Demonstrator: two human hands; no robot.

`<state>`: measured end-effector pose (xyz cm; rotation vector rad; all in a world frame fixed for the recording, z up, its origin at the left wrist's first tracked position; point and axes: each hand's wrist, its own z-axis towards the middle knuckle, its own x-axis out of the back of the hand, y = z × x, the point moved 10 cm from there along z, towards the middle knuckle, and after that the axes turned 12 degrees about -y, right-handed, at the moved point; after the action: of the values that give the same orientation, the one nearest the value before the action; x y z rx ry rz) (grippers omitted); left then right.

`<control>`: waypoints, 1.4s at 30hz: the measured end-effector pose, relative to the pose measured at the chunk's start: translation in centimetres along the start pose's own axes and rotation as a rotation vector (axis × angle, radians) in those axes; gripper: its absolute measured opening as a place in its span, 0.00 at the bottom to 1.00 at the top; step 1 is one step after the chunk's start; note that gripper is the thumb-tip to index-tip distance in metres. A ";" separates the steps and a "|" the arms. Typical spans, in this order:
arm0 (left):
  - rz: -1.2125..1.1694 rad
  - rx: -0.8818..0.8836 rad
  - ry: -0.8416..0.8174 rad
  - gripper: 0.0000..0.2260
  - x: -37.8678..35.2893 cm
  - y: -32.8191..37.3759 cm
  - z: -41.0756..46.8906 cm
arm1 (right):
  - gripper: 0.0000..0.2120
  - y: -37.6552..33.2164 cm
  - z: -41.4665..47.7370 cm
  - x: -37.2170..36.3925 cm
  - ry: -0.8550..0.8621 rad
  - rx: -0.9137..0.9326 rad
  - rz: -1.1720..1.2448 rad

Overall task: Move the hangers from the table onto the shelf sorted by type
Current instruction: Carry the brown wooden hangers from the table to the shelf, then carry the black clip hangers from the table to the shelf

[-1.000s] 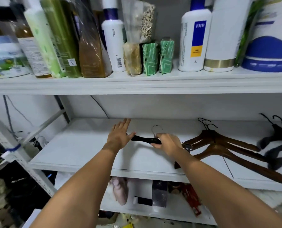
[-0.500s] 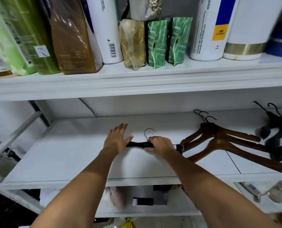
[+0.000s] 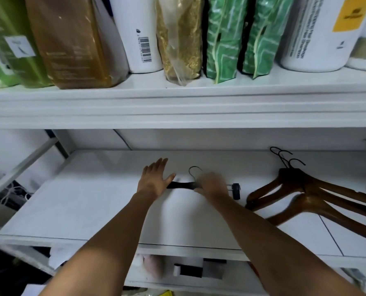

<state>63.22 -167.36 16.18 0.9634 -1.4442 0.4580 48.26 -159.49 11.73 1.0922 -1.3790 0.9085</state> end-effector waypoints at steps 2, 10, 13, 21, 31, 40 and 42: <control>0.001 0.011 0.006 0.29 0.0 -0.4 0.0 | 0.16 0.1 -0.3 1.3 0.079 -0.052 -0.025; 0.012 0.011 -0.027 0.29 0.9 0.1 -0.2 | 0.22 -0.1 -0.2 0.3 -0.076 -0.020 0.082; 0.035 -0.038 -0.013 0.27 2.1 2.2 -0.5 | 0.22 0.8 -1.6 2.8 -0.029 -0.034 0.097; 0.042 -0.236 0.014 0.28 6.0 10.1 -3.0 | 0.23 3.4 -7.7 11.6 0.152 -0.087 0.147; 0.110 -0.426 -0.001 0.29 7.5 19.4 -9.0 | 0.25 6.7 -17.4 17.6 0.233 -0.287 0.192; 0.113 -0.638 -0.041 0.28 6.1 29.3 -14.5 | 0.25 13.8 -28.1 18.0 0.256 -0.507 0.173; 0.111 -0.684 -0.045 0.27 5.5 31.7 -15.5 | 0.26 15.9 -30.7 17.9 0.254 -0.564 0.182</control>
<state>48.86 -138.86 32.24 0.3471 -1.5464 0.0028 42.27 -127.83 33.58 0.4147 -1.4142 0.6919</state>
